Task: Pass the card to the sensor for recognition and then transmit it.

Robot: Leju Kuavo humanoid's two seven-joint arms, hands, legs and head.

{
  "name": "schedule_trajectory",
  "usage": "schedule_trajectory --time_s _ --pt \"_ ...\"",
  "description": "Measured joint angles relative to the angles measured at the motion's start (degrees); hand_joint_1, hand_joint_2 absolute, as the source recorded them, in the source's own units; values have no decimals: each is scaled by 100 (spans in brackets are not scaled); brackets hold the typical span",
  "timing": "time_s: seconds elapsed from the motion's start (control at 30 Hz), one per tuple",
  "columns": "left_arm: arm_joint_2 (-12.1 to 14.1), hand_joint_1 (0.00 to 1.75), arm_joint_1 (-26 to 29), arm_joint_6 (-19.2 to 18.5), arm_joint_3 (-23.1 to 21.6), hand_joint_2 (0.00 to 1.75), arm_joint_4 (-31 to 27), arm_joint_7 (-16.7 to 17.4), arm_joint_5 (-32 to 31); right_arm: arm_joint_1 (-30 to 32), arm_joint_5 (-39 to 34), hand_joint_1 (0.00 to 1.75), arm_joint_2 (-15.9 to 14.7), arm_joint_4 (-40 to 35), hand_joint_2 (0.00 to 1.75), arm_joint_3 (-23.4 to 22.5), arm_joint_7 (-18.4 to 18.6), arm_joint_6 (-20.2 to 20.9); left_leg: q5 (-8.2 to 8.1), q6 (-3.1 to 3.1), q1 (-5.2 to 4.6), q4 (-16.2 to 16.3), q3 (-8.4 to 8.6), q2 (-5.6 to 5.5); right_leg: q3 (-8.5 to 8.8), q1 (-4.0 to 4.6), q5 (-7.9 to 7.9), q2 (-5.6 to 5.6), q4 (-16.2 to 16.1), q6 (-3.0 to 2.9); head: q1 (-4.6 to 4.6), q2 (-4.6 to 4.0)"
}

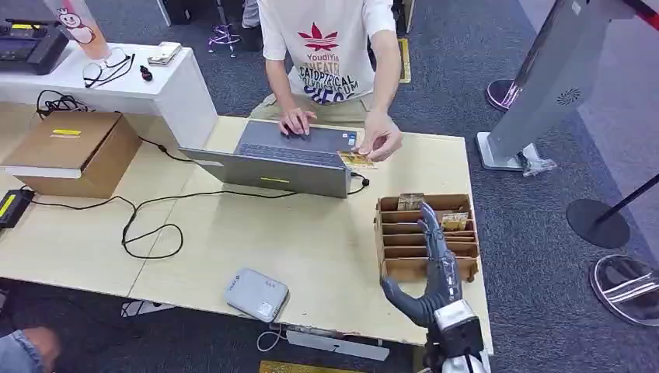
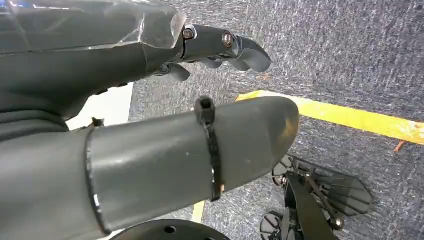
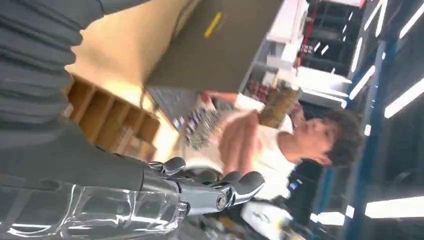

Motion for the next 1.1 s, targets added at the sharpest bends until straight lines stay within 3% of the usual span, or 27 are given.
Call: schedule_trajectory --time_s 0.3,0.57,0.77,1.1 --pt "9 0 5 -61 0 0 0 -63 -50 -629 1147 0 0 40 175 0 -133 -1012 4 -4 0 0 1 1 1 0 3 1 1 -2 0 0" --pt "31 0 3 -77 0 0 0 -65 -133 -1409 2028 0 -2 527 175 46 -105 -2037 6 -3 0 0 2 1 1 0 5 2 3 -4 0 0" --pt "44 0 5 -107 -2 0 0 -61 -205 -2009 3039 0 142 1219 175 -61 -205 -2102 11 -8 1 0 2 0 0 0 8 0 3 -8 0 0" --pt "66 0 4 -111 -2 0 0 -48 -251 -2355 3446 0 391 1897 175 -479 -295 -2104 11 -9 0 0 0 -2 0 0 8 -2 3 -8 0 0"
